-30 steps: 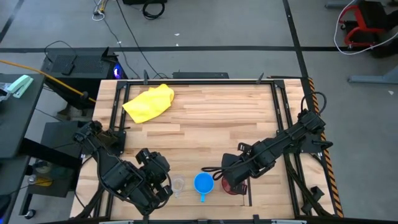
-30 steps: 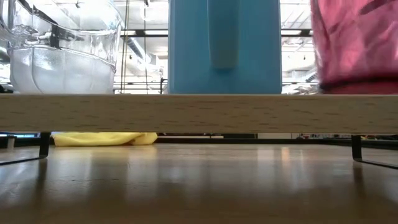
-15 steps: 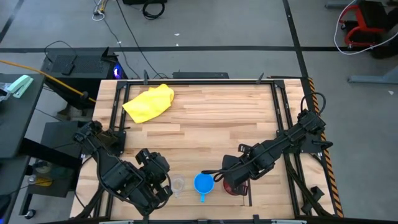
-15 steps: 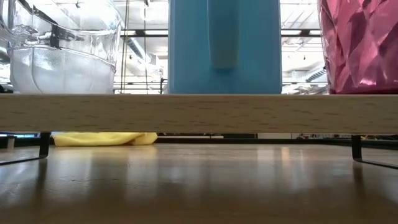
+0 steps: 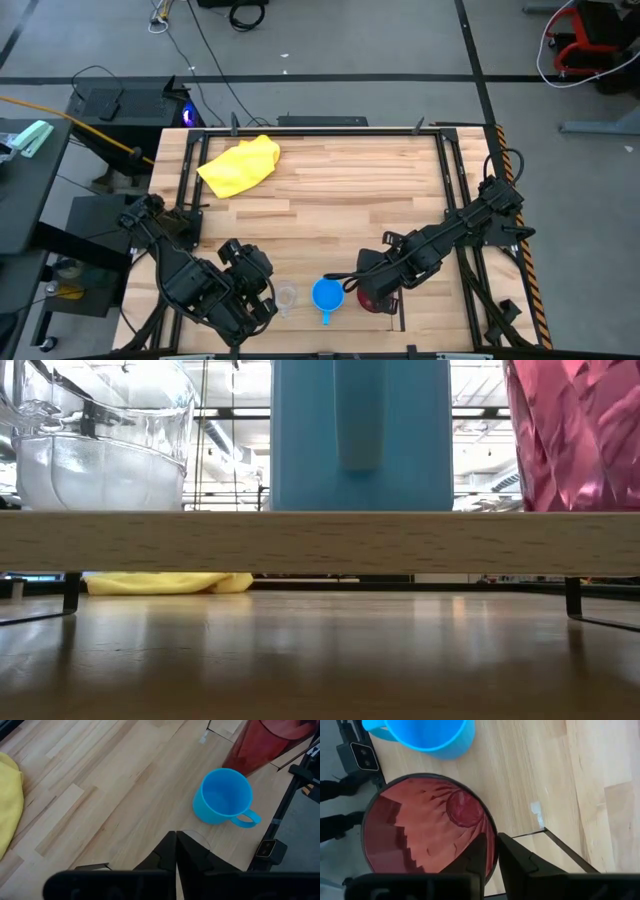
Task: Stack small to large cups/mugs on shelf
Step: Put the red cup on the shelf, then return to Home Position
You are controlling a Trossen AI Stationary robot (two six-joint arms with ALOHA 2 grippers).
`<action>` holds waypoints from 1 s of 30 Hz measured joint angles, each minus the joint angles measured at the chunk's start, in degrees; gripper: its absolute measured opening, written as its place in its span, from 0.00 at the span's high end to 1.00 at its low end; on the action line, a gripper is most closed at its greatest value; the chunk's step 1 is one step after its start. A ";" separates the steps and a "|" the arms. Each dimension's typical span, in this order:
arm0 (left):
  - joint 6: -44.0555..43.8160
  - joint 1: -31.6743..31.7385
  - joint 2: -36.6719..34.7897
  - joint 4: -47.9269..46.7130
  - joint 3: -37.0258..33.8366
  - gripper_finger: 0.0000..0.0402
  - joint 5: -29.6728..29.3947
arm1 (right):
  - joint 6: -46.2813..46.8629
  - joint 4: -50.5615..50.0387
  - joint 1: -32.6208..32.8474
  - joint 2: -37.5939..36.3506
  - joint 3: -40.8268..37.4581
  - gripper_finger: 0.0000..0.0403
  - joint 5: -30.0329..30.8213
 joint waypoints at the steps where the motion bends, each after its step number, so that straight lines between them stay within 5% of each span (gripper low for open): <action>1: 0.00 0.00 0.00 -0.01 0.00 0.96 -0.01 | 0.00 0.02 0.00 0.00 0.00 0.87 0.04; 18: 0.55 0.00 0.00 0.01 0.02 0.96 -0.08 | 1.12 -1.23 0.00 -2.49 5.23 0.86 0.00; 30: -2.69 0.00 0.00 4.28 0.04 0.93 0.16 | 6.70 -0.03 2.96 -18.14 5.53 0.86 3.07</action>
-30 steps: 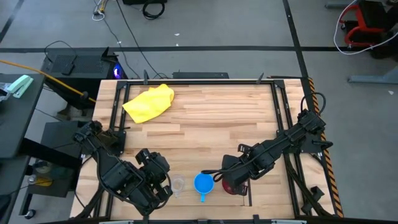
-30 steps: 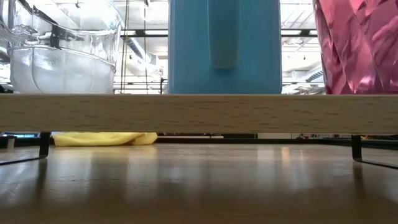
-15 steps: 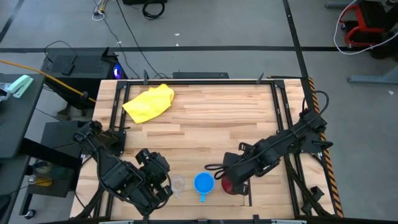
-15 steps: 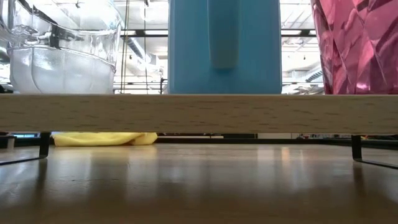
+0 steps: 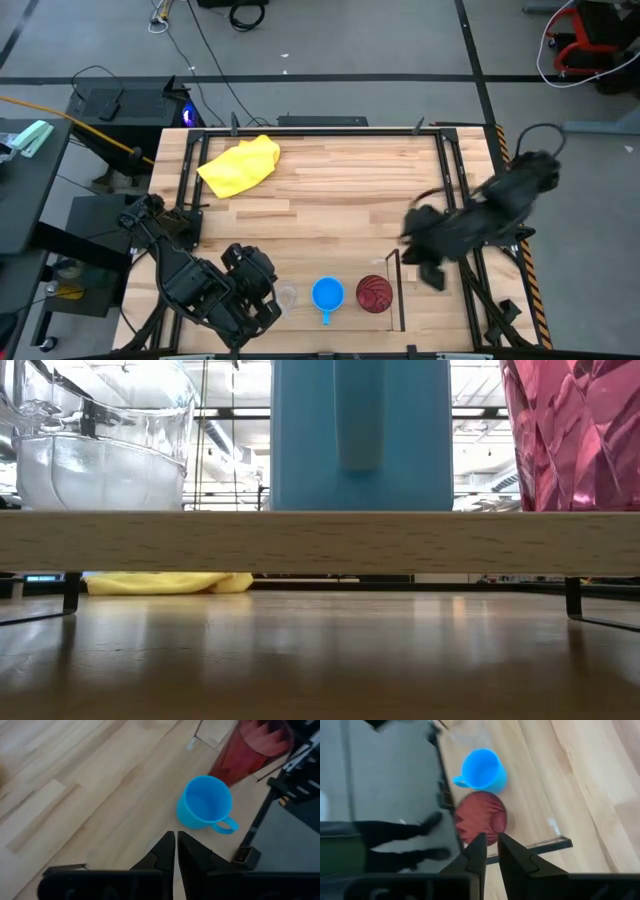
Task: Stack small to large cups/mugs on shelf
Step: Return to Home Position
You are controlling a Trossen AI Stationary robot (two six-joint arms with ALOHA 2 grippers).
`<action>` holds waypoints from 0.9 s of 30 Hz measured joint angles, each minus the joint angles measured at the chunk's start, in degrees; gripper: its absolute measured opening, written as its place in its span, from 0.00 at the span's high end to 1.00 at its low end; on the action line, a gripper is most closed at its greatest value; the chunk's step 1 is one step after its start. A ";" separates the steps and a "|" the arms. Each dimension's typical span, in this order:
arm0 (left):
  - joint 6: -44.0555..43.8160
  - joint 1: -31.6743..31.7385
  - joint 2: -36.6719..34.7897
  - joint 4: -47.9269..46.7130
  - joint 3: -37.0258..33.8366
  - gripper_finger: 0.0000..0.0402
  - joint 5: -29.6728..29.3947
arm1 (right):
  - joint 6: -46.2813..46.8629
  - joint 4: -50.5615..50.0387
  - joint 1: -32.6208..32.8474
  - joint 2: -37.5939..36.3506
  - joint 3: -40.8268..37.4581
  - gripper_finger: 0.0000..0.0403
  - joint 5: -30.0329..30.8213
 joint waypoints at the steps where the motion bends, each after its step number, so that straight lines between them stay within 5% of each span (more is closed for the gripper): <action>1: 1.33 0.00 0.00 0.52 0.00 0.93 0.00 | -0.12 0.26 1.02 -1.53 0.03 0.86 0.85; 7: 8.33 0.11 0.00 2.74 0.00 0.95 -0.28 | 0.05 0.30 5.04 -10.56 0.09 0.86 2.37; 14: 19.45 -0.04 -3.82 6.59 0.70 0.96 -3.17 | -8.45 9.47 15.19 -15.46 0.07 0.86 18.13; 19: 34.06 -5.50 -9.87 15.54 0.70 0.93 -13.44 | -24.76 27.27 21.89 -16.91 -0.15 0.86 20.60; 27: 31.98 -19.54 -22.22 10.83 -3.52 0.92 -29.53 | -26.90 32.44 26.79 -17.90 -4.65 0.86 25.05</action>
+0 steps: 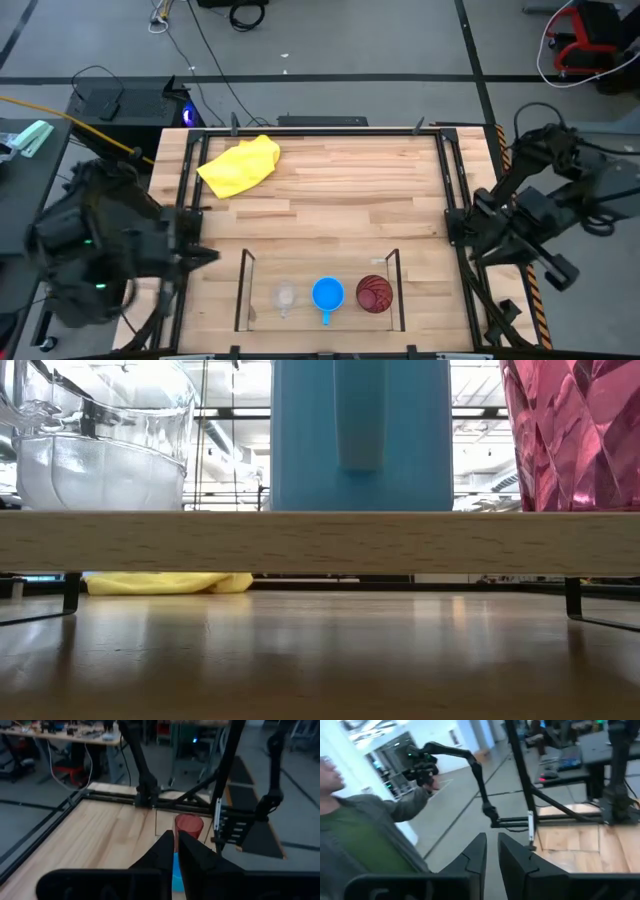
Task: Stack small to large cups/mugs on shelf
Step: Return to Home Position
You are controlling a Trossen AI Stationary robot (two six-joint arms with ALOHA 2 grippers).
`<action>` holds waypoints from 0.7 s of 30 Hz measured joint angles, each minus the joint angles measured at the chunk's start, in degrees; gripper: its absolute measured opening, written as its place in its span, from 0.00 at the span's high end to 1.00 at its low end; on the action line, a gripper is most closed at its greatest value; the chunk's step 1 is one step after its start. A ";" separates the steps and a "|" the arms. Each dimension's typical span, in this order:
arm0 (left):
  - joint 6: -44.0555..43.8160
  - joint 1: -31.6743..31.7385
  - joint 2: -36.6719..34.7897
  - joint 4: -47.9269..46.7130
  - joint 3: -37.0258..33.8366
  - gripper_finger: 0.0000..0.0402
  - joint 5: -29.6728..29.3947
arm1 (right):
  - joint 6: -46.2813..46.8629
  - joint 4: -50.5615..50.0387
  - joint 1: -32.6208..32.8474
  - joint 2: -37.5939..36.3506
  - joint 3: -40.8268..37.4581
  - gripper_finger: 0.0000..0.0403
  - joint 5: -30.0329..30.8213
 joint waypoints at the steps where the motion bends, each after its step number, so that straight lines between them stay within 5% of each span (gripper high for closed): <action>1: -1.57 -1.76 -1.53 -0.58 -1.76 0.92 -2.04 | 0.67 1.19 0.11 -0.70 -1.75 0.86 1.00; 15: -33.68 -16.79 -25.65 -1.13 -42.26 0.93 -23.08 | -9.28 65.20 -2.28 -21.40 -52.31 0.86 -9.12; 21: -41.56 -18.10 -29.74 -1.05 -51.30 0.91 -24.95 | -5.80 78.14 -8.58 -26.03 -64.97 0.86 -18.04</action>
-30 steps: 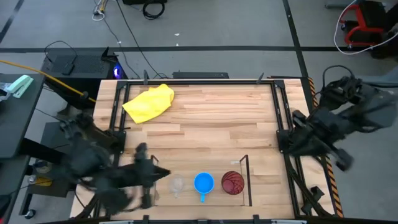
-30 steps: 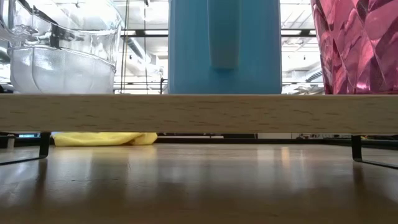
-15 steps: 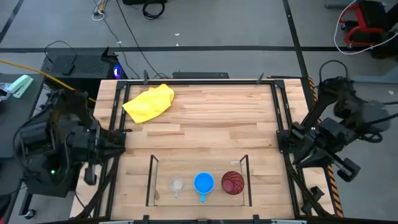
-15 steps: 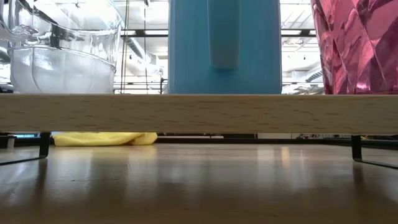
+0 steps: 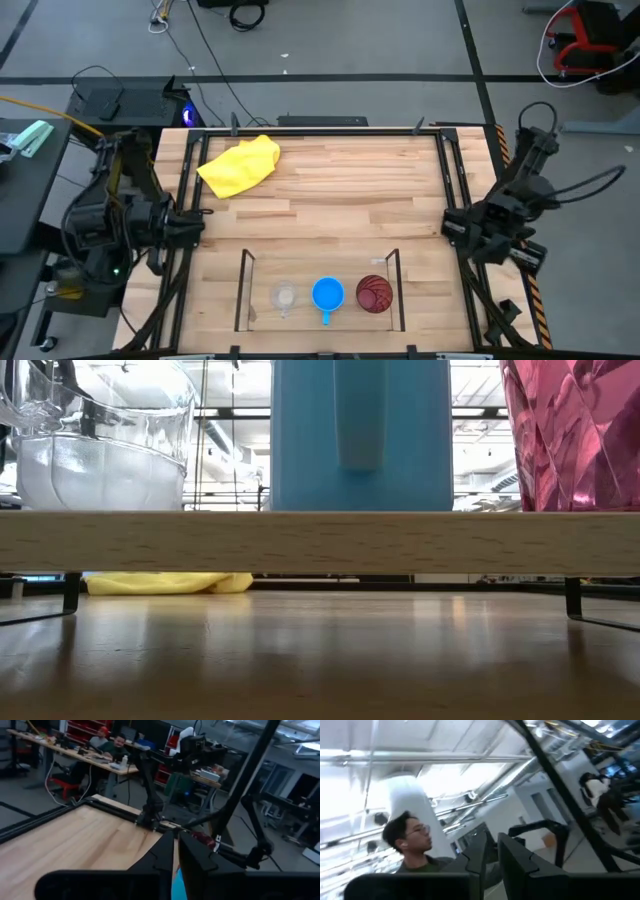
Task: Stack small to large cups/mugs on shelf
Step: Return to Home Position
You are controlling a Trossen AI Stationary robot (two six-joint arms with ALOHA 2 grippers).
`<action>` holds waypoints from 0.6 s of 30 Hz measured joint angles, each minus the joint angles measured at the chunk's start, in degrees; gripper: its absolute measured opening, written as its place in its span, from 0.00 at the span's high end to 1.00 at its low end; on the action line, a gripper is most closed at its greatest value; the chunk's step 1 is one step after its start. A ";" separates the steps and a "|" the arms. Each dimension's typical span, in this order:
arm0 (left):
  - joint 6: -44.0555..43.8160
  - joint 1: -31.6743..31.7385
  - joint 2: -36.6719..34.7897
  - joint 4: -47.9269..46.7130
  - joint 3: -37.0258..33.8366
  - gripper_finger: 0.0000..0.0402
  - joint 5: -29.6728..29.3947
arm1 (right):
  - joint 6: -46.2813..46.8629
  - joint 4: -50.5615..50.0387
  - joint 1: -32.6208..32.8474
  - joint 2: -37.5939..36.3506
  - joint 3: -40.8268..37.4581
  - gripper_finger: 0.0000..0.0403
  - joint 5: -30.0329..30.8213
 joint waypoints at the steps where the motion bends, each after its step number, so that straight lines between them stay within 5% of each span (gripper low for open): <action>1: -0.95 0.03 -0.28 0.06 -0.54 0.92 -0.02 | 1.11 0.25 -1.15 -0.61 -1.12 0.86 -0.27; 7: 3.36 0.01 -0.04 9.02 1.22 0.94 0.01 | 7.99 0.55 -7.49 -1.89 -4.47 0.86 -4.40; 12: 32.00 0.01 1.31 36.24 6.03 0.94 8.06 | 6.01 1.54 -8.81 -1.50 -3.88 0.86 -7.50; 15: 59.62 0.55 2.66 60.99 7.15 0.92 20.23 | 5.20 1.89 -8.87 -1.96 -3.79 0.86 -8.27; 18: 84.96 2.63 3.93 78.94 7.19 0.91 45.04 | 4.46 1.97 -8.87 -2.12 -3.79 0.86 -9.22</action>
